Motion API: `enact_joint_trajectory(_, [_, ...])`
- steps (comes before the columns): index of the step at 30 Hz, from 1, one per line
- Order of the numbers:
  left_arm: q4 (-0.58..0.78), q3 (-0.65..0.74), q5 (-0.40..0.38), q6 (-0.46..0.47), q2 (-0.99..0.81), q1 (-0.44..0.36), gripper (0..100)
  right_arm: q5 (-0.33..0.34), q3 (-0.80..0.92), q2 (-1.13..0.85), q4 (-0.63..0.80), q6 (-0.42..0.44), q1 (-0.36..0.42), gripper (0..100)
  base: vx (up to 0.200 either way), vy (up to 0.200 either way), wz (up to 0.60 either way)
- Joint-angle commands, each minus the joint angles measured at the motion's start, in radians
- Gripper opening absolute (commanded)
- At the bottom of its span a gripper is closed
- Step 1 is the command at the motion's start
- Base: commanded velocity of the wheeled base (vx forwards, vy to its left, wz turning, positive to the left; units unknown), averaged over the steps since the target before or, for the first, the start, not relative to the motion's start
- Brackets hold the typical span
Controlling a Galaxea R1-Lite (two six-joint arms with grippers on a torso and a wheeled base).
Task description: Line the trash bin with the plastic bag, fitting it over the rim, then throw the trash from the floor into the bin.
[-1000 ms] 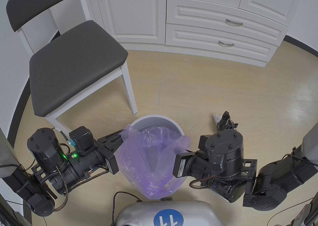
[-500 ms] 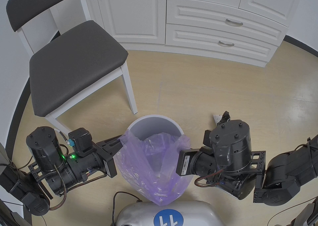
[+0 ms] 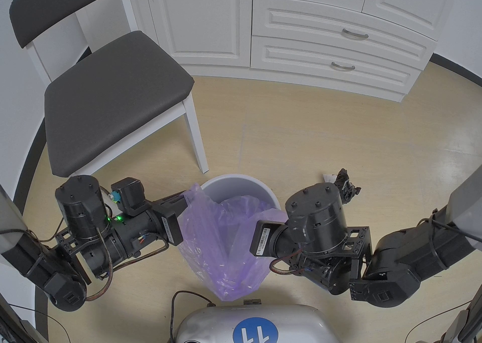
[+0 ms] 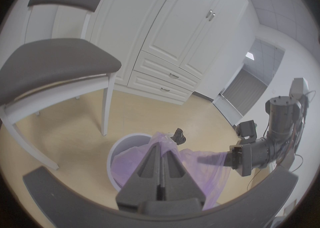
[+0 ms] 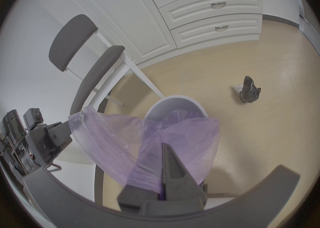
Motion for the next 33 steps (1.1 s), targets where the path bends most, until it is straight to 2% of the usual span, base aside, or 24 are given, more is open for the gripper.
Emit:
enact_joint_trajectory(1, [-0.008,-0.045,-0.001,-0.055,0.092,-0.007,0,0.000,-0.023,0.046,-0.019,0.013,-0.011,0,0.000,0.000,0.00])
enact_joint_trajectory(5, [-0.008,-0.056,0.004,-0.105,0.112,-0.064,0,0.000,-0.017,0.047,-0.084,0.015,-0.001,0,0.000,0.000,0.00])
enact_joint_trajectory(8, [-0.008,-0.045,0.004,-0.105,0.099,-0.084,0,0.001,-0.009,0.063,-0.136,0.018,0.008,0,0.000,0.000,0.00])
enact_joint_trajectory(12, [-0.008,-0.007,0.037,-0.101,0.038,-0.132,0,0.000,-0.009,0.169,-0.272,0.038,0.032,0,0.000,0.000,0.00])
enact_joint_trajectory(16, [-0.006,0.019,0.042,-0.098,-0.010,-0.167,0,0.007,-0.043,0.241,-0.329,0.038,0.055,0,0.000,0.000,0.00])
enact_joint_trajectory(20, [-0.005,0.021,0.040,-0.096,-0.023,-0.174,0,0.009,-0.054,0.275,-0.331,0.039,0.060,0,0.000,0.000,0.00])
enact_joint_trajectory(25, [-0.006,0.010,0.040,-0.098,0.007,-0.168,0,0.012,-0.074,0.278,-0.352,0.052,0.028,0,0.000,0.000,0.00])
enact_joint_trajectory(33, [-0.005,0.032,0.042,-0.085,-0.045,-0.178,0,0.029,-0.116,0.388,-0.532,0.065,0.006,0,0.000,0.000,0.00])
